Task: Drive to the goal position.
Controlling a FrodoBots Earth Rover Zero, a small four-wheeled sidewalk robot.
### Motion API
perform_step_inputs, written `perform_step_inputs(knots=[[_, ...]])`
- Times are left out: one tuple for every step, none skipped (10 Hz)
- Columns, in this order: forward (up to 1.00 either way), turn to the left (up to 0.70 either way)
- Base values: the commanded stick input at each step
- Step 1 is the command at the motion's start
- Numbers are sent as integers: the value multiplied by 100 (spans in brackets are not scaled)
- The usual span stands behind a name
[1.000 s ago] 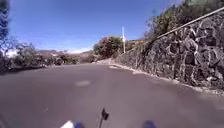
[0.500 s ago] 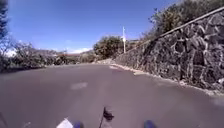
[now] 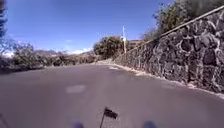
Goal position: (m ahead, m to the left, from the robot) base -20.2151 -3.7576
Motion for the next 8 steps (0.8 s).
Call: perform_step_inputs(knots=[[70,28],[70,28],[70,5],[70,0],[70,0],[70,0],[70,0],[70,0]])
